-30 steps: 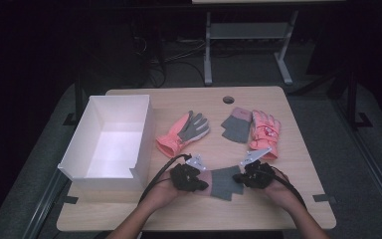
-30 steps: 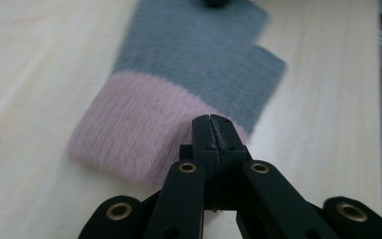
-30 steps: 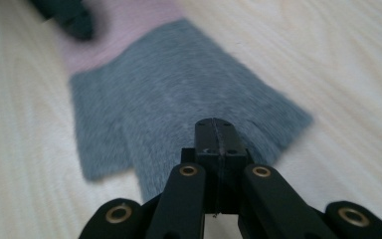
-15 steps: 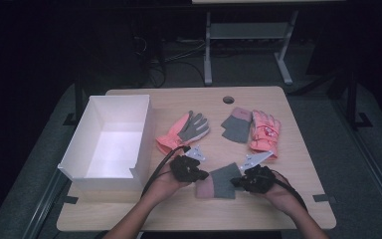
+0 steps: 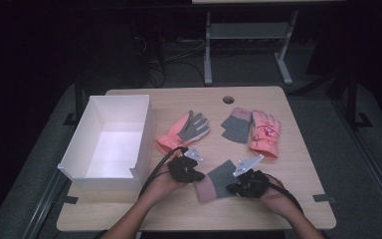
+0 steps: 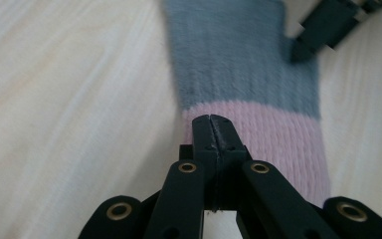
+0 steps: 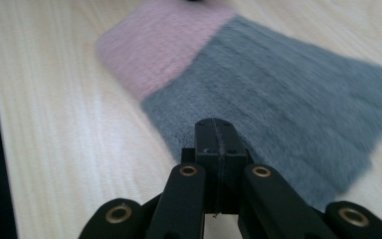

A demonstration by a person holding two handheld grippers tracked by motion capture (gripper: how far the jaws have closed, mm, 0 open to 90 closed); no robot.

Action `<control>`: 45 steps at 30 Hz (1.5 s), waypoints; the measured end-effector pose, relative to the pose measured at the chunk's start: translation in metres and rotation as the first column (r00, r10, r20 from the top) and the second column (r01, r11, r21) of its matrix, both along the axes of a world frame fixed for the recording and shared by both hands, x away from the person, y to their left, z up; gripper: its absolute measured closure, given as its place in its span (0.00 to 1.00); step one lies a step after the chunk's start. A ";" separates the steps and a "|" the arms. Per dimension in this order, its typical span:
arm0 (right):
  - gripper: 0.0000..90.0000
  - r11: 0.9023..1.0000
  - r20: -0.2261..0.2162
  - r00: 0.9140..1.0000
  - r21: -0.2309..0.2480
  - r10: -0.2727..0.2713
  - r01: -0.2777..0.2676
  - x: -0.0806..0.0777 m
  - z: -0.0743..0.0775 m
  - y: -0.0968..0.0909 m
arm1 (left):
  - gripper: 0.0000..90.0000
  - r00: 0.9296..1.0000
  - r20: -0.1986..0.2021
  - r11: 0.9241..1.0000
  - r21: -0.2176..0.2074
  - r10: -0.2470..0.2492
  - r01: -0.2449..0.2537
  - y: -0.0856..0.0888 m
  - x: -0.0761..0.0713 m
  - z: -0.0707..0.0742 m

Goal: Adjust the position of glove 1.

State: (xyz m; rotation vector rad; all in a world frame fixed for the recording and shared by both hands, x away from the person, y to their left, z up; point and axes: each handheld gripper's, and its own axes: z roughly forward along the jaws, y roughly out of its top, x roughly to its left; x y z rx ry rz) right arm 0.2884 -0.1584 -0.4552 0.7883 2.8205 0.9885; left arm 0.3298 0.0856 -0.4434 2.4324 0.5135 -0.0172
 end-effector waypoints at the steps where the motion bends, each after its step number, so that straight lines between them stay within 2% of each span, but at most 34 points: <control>1: 1.00 1.000 0.000 1.000 0.000 0.000 0.000 0.000 0.000 0.000 | 1.00 1.000 0.000 1.000 0.000 0.000 0.000 0.000 0.000 0.000; 3: 1.00 0.999 -0.007 0.999 0.004 -0.035 0.035 0.004 0.000 -0.003 | 1.00 1.000 -0.009 1.000 0.000 -0.016 0.016 0.001 -0.003 0.000; 4: 1.00 0.999 -0.007 0.999 0.004 -0.035 0.035 0.004 0.000 -0.003 | 1.00 1.000 -0.014 1.000 -0.003 -0.020 0.020 0.000 -0.005 -0.001; 9: 1.00 0.997 0.019 0.997 -0.013 -0.072 0.073 0.015 0.001 -0.008 | 1.00 0.998 -0.040 0.999 -0.014 -0.046 0.045 -0.006 -0.010 -0.002; 14: 1.00 0.994 0.051 0.993 -0.019 -0.109 0.110 0.025 0.000 -0.007 | 1.00 0.996 -0.044 0.997 -0.014 -0.079 0.078 -0.016 -0.017 -0.002; 15: 1.00 0.992 0.063 0.991 -0.022 -0.122 0.124 0.031 0.000 -0.005 | 1.00 0.996 -0.045 0.996 -0.019 -0.082 0.082 -0.018 -0.019 -0.003; 17: 1.00 0.990 0.065 0.988 -0.014 -0.140 0.141 0.036 -0.001 -0.002 | 1.00 0.993 -0.047 0.994 -0.026 -0.111 0.110 -0.025 -0.024 -0.003; 23: 1.00 0.989 0.066 0.986 0.002 -0.150 0.151 0.047 -0.002 0.008 | 1.00 0.988 -0.052 0.988 -0.038 -0.149 0.147 -0.035 -0.027 -0.005; 24: 1.00 0.988 0.065 0.986 0.004 -0.152 0.152 0.049 -0.002 0.010 | 1.00 0.988 -0.059 0.989 -0.050 -0.143 0.141 -0.037 -0.029 -0.005; 28: 1.00 0.992 0.074 0.989 0.020 -0.130 0.128 0.058 -0.004 0.022 | 1.00 0.986 -0.057 0.986 -0.063 -0.159 0.155 -0.045 -0.032 -0.007; 30: 1.00 0.992 0.062 0.991 0.037 -0.121 0.119 0.060 -0.005 0.029 | 1.00 0.984 -0.049 0.984 -0.067 -0.171 0.167 -0.049 -0.032 -0.008; 33: 1.00 0.994 0.073 0.992 0.027 -0.106 0.104 0.060 -0.005 0.036 | 1.00 0.984 -0.057 0.983 -0.074 -0.170 0.166 -0.049 -0.031 -0.008; 37: 1.00 0.993 0.073 0.991 0.044 -0.114 0.111 0.059 -0.003 0.033 | 0.99 0.986 -0.053 0.984 -0.085 -0.160 0.155 -0.045 -0.032 -0.006; 40: 1.00 0.991 0.083 0.989 0.061 -0.121 0.116 0.058 0.003 0.026 | 0.94 0.990 -0.037 0.987 -0.100 -0.134 0.130 -0.038 -0.031 -0.001; 41: 1.00 0.989 0.086 0.988 0.075 -0.130 0.124 0.057 0.009 0.022 | 0.86 0.992 -0.030 0.988 -0.098 -0.125 0.122 -0.033 -0.030 0.001; 42: 1.00 0.989 0.086 0.988 0.075 -0.130 0.124 0.057 0.009 0.022 | 0.86 0.994 -0.024 0.989 -0.100 -0.111 0.108 -0.029 -0.029 0.002; 43: 1.00 0.987 0.081 0.987 0.087 -0.142 0.135 0.056 0.014 0.016 | 0.77 0.996 -0.012 0.992 -0.096 -0.088 0.086 -0.022 -0.028 0.005; 44: 1.00 0.987 0.081 0.987 0.087 -0.142 0.135 0.056 0.014 0.016 | 0.72 0.996 -0.012 0.992 -0.096 -0.088 0.086 -0.022 -0.028 0.005; 45: 1.00 0.987 0.083 0.986 0.090 -0.142 0.135 0.057 0.016 0.014 | 0.72 0.998 -0.001 0.994 -0.091 -0.066 0.066 -0.017 -0.027 0.007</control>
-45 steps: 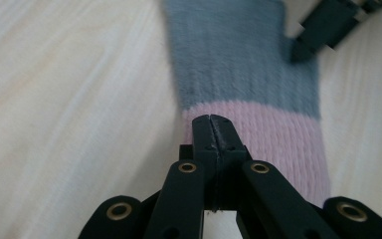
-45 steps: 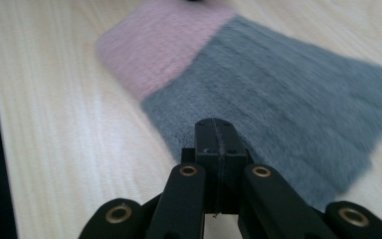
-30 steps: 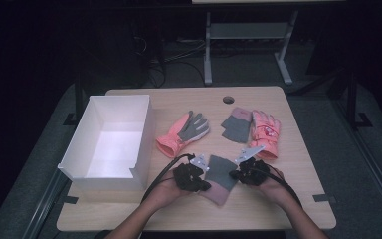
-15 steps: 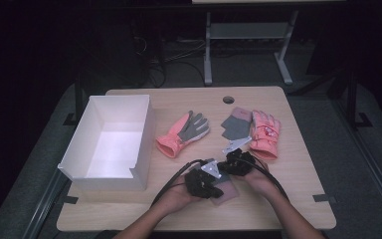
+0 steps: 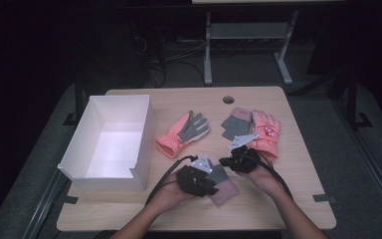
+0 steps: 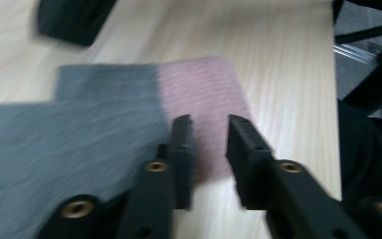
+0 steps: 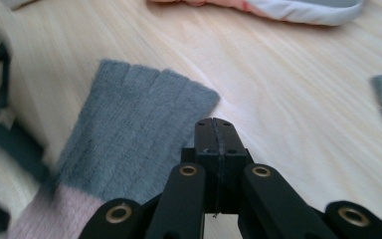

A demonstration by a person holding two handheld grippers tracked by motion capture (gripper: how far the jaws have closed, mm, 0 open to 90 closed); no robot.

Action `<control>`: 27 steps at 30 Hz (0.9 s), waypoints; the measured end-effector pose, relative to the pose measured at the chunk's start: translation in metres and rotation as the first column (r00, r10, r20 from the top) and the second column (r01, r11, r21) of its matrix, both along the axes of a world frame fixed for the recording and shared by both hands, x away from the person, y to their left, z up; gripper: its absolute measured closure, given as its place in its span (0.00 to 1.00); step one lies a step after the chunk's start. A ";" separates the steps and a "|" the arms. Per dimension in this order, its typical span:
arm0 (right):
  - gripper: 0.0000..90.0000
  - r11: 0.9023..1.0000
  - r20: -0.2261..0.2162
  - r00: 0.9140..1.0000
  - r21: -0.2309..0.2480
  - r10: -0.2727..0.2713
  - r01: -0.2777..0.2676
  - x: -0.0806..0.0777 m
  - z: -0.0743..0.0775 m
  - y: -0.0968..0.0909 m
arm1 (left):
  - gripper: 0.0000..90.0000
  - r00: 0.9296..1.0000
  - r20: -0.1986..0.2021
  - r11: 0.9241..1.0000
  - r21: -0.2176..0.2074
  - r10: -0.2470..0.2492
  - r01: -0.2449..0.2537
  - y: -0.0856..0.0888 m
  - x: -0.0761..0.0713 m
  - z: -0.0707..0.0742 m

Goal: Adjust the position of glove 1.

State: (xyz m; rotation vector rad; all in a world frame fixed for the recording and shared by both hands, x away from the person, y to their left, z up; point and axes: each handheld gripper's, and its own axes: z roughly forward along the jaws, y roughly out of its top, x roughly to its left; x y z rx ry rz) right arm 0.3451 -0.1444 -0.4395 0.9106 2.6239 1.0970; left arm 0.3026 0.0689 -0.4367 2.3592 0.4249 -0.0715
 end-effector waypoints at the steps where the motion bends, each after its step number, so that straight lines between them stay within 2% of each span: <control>1: 1.00 1.000 -0.001 1.000 0.007 -0.010 0.011 0.000 0.001 -0.003 | 0.67 1.000 0.000 1.000 -0.008 0.021 -0.021 0.003 0.000 0.001; 3: 1.00 1.000 -0.003 1.000 0.008 -0.018 0.018 0.001 0.003 -0.010 | 0.58 0.998 0.008 0.998 -0.009 0.057 -0.057 0.010 0.001 0.003; 8: 1.00 1.000 -0.014 0.999 -0.003 -0.030 0.030 0.007 0.007 -0.022 | 0.38 0.993 0.054 0.992 0.056 0.107 -0.110 0.029 -0.004 0.000; 10: 1.00 0.999 -0.006 0.999 -0.021 -0.039 0.038 0.012 0.011 -0.026 | 0.32 0.990 0.054 0.990 0.048 0.129 -0.132 0.036 -0.007 -0.001; 11: 1.00 0.999 -0.015 0.999 -0.014 -0.047 0.047 0.016 0.014 -0.030 | 0.27 0.989 0.054 0.989 0.044 0.141 -0.143 0.038 -0.009 -0.001; 13: 1.00 0.998 -0.016 0.998 -0.022 -0.058 0.058 0.023 0.015 -0.034 | 0.24 0.986 0.075 0.987 0.047 0.149 -0.152 0.045 -0.012 -0.001; 15: 1.00 0.997 -0.012 0.997 -0.019 -0.078 0.077 0.033 0.016 -0.038 | 0.21 0.982 0.069 0.984 0.028 0.176 -0.178 0.048 -0.015 -0.004; 17: 1.00 0.995 -0.011 0.995 -0.010 -0.097 0.097 0.042 0.016 -0.042 | 0.18 0.981 0.074 0.983 0.024 0.181 -0.183 0.050 -0.015 -0.007; 19: 1.00 0.992 -0.014 0.992 -0.031 -0.127 0.126 0.050 0.015 -0.042 | 0.16 0.979 0.078 0.981 0.027 0.190 -0.192 0.050 -0.013 -0.008; 20: 1.00 0.989 -0.016 0.989 -0.029 -0.149 0.148 0.059 0.015 -0.043 | 0.16 0.979 0.077 0.982 0.026 0.187 -0.189 0.050 -0.013 -0.008; 21: 1.00 0.989 -0.016 0.989 -0.029 -0.149 0.148 0.059 0.015 -0.043 | 0.16 0.980 0.076 0.982 0.030 0.185 -0.187 0.050 -0.012 -0.008; 22: 1.00 0.984 -0.027 0.984 -0.044 -0.177 0.175 0.069 0.012 -0.042 | 0.16 0.980 0.076 0.982 0.028 0.186 -0.188 0.050 -0.012 -0.008; 23: 1.00 0.984 -0.027 0.984 -0.044 -0.177 0.175 0.069 0.012 -0.042 | 0.16 0.980 0.072 0.982 0.031 0.185 -0.188 0.050 -0.012 -0.009; 27: 1.00 0.976 -0.035 0.977 -0.071 -0.211 0.208 0.087 0.004 -0.039 | 0.16 0.979 0.081 0.981 0.041 0.185 -0.189 0.051 -0.010 -0.010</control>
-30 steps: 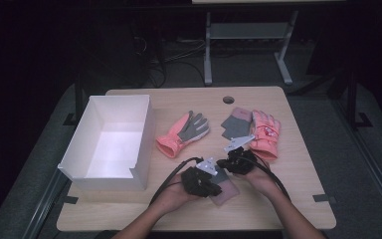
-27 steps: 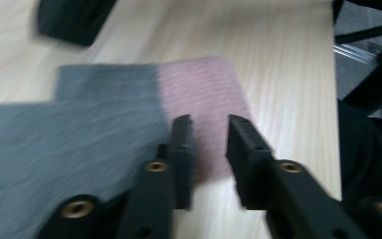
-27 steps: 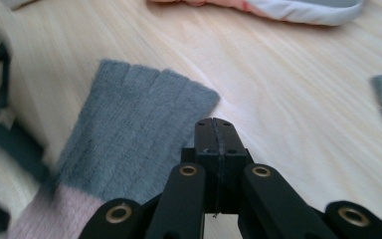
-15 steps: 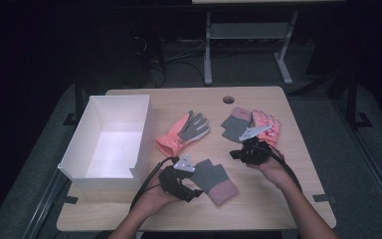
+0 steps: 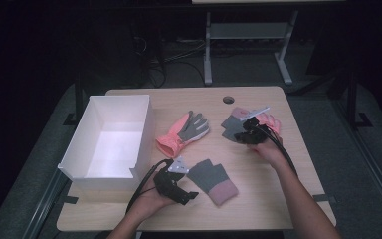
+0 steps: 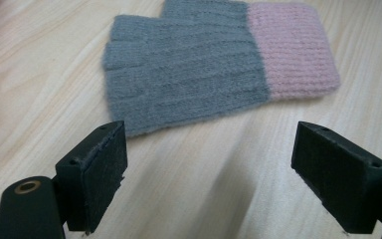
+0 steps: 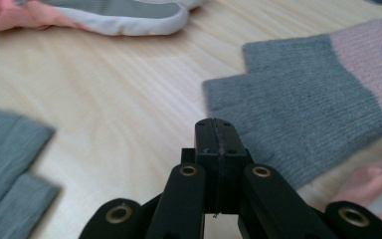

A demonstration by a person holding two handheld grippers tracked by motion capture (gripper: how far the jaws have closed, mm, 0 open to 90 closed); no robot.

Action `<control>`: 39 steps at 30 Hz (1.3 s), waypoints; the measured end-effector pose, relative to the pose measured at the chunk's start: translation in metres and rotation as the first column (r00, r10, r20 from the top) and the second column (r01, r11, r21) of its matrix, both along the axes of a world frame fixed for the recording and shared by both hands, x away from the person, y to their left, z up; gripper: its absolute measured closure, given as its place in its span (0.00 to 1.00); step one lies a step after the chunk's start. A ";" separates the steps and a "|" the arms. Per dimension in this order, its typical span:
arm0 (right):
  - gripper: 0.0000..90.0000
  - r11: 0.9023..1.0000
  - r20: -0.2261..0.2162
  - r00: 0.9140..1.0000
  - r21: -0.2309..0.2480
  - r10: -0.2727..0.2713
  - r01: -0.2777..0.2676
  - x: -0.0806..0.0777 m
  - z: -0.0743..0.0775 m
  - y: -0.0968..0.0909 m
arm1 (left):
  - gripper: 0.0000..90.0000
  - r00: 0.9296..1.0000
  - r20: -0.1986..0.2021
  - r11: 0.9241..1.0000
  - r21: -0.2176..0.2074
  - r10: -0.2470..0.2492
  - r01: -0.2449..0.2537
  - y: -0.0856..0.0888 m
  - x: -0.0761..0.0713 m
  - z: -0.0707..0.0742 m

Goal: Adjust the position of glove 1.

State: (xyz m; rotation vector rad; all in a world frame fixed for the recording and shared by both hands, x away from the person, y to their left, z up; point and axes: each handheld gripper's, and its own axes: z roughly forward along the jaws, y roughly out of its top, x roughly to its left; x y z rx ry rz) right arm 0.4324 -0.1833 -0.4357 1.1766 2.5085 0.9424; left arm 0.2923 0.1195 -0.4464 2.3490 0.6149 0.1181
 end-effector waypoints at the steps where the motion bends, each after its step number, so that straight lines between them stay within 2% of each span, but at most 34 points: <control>1: 1.00 1.000 0.003 1.000 -0.011 -0.009 0.009 0.002 -0.001 0.001 | 0.16 1.000 -0.002 1.000 -0.005 0.008 -0.008 0.000 0.000 0.000; 3: 1.00 0.999 -0.001 1.000 -0.033 -0.016 0.016 0.011 -0.004 0.004 | 0.16 1.000 0.000 1.000 0.003 0.003 -0.003 0.001 0.001 0.000; 7: 1.00 0.998 0.002 0.999 -0.043 -0.035 0.035 0.015 -0.006 0.005 | 0.16 1.000 -0.001 1.000 -0.001 0.008 -0.008 0.001 0.002 -0.001; 8: 1.00 0.997 -0.013 0.999 -0.057 -0.047 0.047 0.016 -0.008 0.006 | 0.16 1.000 0.000 1.000 -0.003 0.008 -0.008 0.001 0.002 -0.001; 11: 1.00 0.994 -0.017 0.998 -0.098 -0.058 0.056 0.019 -0.009 0.010 | 0.16 1.000 0.002 1.000 -0.001 0.007 -0.007 0.001 0.002 0.000; 12: 1.00 0.994 -0.017 0.998 -0.098 -0.058 0.056 0.019 -0.009 0.010 | 0.16 1.000 0.000 1.000 0.000 0.004 -0.004 0.001 0.003 -0.001; 13: 1.00 0.990 -0.019 0.998 -0.125 -0.067 0.064 0.021 -0.011 0.012 | 0.16 1.000 0.001 1.000 0.002 0.004 -0.004 0.001 0.002 -0.001; 16: 1.00 0.987 -0.032 0.997 -0.146 -0.074 0.069 0.022 -0.015 0.014 | 0.16 1.000 0.002 1.000 0.004 0.006 -0.006 0.001 0.002 -0.001; 19: 1.00 0.987 -0.041 0.996 -0.144 -0.084 0.077 0.022 -0.015 0.014 | 0.16 1.000 0.000 1.000 0.004 0.010 -0.010 0.002 0.002 -0.001; 26: 1.00 0.990 -0.063 0.997 -0.140 -0.040 0.031 0.016 -0.015 0.018 | 0.16 1.000 0.001 1.000 0.004 0.011 -0.011 0.002 0.003 -0.001; 32: 1.00 0.994 -0.073 0.997 -0.108 0.006 -0.014 0.004 -0.016 0.026 | 0.16 1.000 0.004 1.000 0.000 0.012 -0.012 0.002 0.003 -0.001; 33: 1.00 0.994 -0.070 0.997 -0.106 0.032 -0.040 0.000 -0.016 0.031 | 0.16 1.000 0.002 1.000 -0.001 0.013 -0.013 0.001 0.002 -0.002; 35: 1.00 0.993 -0.074 0.996 -0.102 0.043 -0.051 -0.002 -0.016 0.034 | 0.16 1.000 0.005 1.000 0.000 0.012 -0.012 0.002 0.002 -0.002; 39: 1.00 0.991 -0.083 0.992 -0.084 0.100 -0.107 -0.011 -0.016 0.048 | 0.16 1.000 0.003 1.000 -0.004 0.014 -0.014 0.002 0.003 -0.002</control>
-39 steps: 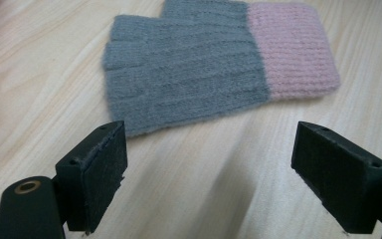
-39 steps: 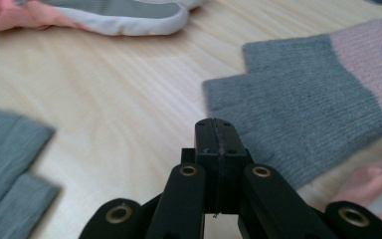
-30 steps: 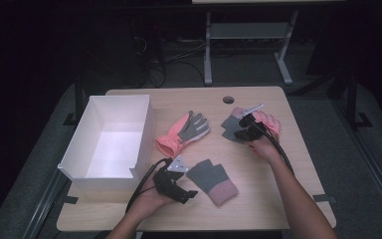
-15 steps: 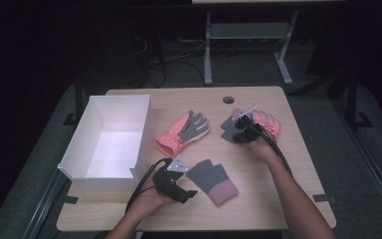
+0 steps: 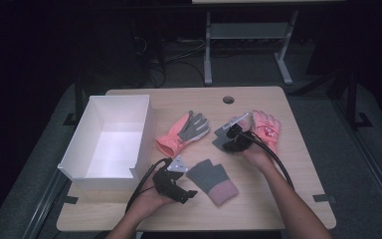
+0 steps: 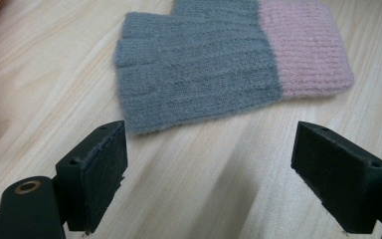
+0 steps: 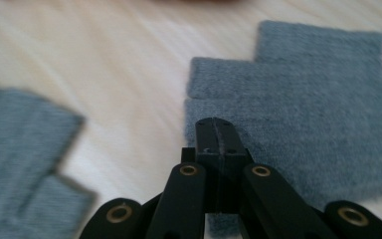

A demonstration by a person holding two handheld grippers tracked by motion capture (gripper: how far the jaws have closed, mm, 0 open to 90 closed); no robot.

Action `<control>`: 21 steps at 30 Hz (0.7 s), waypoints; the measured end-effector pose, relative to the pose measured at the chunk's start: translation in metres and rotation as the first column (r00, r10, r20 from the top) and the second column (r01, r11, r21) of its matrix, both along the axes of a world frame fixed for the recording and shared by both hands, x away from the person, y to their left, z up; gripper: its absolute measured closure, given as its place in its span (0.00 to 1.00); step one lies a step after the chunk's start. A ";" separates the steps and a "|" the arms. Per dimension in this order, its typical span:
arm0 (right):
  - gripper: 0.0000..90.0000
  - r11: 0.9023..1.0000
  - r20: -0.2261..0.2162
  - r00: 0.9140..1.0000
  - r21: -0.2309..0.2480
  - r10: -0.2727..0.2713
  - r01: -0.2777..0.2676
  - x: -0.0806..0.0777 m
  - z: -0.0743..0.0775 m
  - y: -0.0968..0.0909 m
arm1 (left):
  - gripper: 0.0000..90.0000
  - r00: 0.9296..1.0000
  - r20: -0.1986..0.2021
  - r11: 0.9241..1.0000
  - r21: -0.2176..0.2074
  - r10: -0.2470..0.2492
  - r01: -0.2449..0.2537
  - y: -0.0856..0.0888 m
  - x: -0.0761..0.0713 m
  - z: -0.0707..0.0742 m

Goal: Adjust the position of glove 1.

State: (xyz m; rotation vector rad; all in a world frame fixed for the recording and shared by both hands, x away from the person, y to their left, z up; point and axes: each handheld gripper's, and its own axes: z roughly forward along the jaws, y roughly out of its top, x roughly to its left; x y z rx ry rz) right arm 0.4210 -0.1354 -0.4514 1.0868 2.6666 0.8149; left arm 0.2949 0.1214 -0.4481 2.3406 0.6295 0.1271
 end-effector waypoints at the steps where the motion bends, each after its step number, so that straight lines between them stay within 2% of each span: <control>1: 1.00 1.000 0.001 1.000 0.004 0.011 -0.011 -0.001 0.000 0.003 | 0.16 1.000 -0.001 1.000 0.000 0.000 0.000 0.000 0.000 0.000; 4: 1.00 0.998 0.004 0.999 0.019 0.053 -0.053 -0.008 -0.001 0.018 | 0.16 1.000 -0.006 1.000 -0.003 0.002 -0.002 0.000 -0.001 0.000; 10: 1.00 0.995 -0.003 0.995 0.037 0.095 -0.095 -0.013 -0.001 0.034 | 0.16 1.000 -0.009 1.000 0.000 0.000 0.000 0.000 -0.001 -0.001; 14: 1.00 0.991 0.011 0.992 0.043 0.123 -0.123 -0.015 -0.001 0.043 | 0.16 1.000 -0.015 1.000 -0.004 0.003 -0.003 0.000 -0.001 -0.001; 16: 1.00 0.992 0.022 0.994 0.059 0.111 -0.112 -0.015 0.003 0.040 | 0.16 1.000 -0.014 1.000 -0.005 0.006 -0.006 0.000 -0.001 -0.001; 17: 1.00 0.994 0.033 0.996 0.064 0.088 -0.090 -0.013 0.008 0.032 | 0.16 1.000 -0.014 1.000 -0.011 0.010 -0.010 0.000 -0.001 -0.001; 18: 1.00 0.994 0.040 0.997 0.072 0.073 -0.076 -0.012 0.010 0.027 | 0.16 1.000 -0.002 1.000 0.002 -0.005 0.005 0.001 0.000 -0.001; 20: 1.00 0.996 0.046 0.998 0.079 0.032 -0.036 -0.007 0.016 0.012 | 0.16 1.000 -0.010 1.000 -0.003 0.002 -0.002 0.001 0.000 -0.001; 21: 1.00 0.997 0.057 0.998 0.081 -0.020 0.015 -0.002 0.021 -0.006 | 0.16 1.000 -0.010 1.000 -0.004 0.002 -0.002 0.001 0.000 -0.001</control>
